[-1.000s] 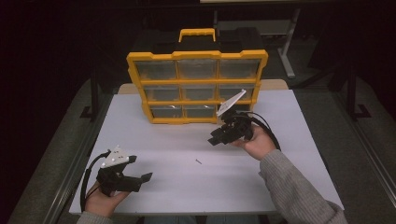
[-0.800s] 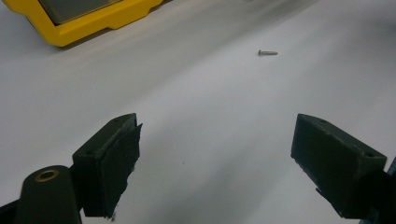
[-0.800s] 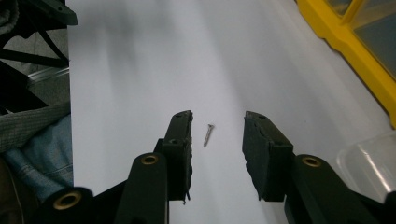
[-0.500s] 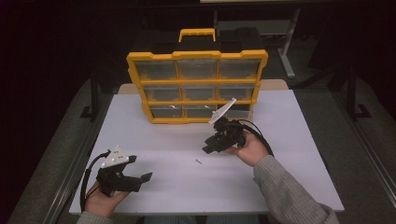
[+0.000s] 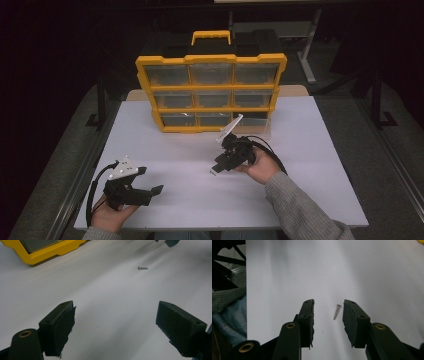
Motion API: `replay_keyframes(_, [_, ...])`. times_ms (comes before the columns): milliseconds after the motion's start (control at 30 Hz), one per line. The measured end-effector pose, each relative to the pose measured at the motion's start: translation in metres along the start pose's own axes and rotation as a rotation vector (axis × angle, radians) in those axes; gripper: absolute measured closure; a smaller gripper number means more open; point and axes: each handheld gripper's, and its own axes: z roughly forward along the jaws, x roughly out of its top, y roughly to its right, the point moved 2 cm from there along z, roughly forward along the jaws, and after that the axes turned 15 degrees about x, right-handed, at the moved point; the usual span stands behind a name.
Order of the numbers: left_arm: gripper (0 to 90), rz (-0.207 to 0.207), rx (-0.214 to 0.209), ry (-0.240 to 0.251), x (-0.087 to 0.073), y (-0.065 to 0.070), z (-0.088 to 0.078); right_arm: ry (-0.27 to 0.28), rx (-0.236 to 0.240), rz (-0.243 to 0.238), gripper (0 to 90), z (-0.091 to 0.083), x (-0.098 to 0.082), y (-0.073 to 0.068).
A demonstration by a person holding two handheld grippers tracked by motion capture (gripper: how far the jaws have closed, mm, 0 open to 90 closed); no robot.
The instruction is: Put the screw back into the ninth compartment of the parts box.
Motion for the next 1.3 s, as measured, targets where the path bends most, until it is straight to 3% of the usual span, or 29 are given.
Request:
replay_keyframes(367, [15.2, -0.006, 0.0, 0.004, 0.0, 0.0, 0.0, -0.031, -0.001, -0.003, 61.1, 0.021, -0.002, 0.004])
replay_keyframes(800, [15.2, 0.003, -0.002, 0.006, 0.0, 0.0, 0.0, -0.07, -0.045, 0.018, 66.3, 0.04, -0.004, 0.018])
replay_keyframes(1300, [15.1, 0.0, -0.005, 0.004, 0.001, 0.0, 0.0, -0.095, -0.096, 0.012, 74.4, 0.048, -0.005, 0.025])
